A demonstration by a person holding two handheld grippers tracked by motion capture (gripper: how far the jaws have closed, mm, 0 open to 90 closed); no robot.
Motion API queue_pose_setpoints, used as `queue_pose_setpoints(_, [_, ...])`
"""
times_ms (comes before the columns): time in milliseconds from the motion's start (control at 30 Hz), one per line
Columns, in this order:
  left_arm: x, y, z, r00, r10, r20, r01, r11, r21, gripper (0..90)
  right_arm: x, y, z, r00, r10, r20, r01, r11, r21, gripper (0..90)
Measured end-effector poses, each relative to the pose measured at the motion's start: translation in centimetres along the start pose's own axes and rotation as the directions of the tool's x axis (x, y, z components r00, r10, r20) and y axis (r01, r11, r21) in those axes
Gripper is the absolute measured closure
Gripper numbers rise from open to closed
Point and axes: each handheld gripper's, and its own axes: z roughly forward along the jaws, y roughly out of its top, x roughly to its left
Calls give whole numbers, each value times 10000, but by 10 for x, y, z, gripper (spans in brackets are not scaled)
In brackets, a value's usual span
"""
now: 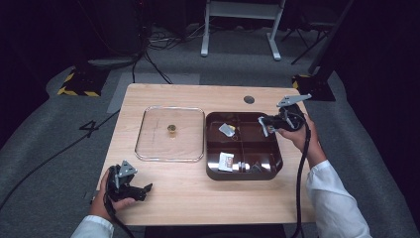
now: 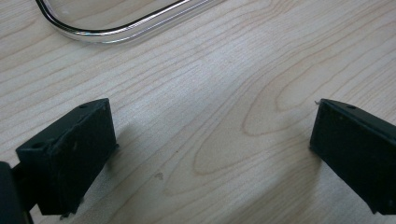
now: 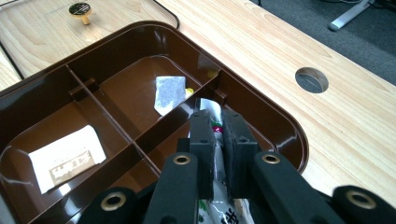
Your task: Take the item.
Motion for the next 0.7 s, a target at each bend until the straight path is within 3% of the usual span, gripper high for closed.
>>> queue_pose_setpoints(700, [0, 0, 0, 10000, -8, -2, 8, 10000, -7, 4, -7, -33, -42, 9996, 269, 69, -265, 9983, -528, 839])
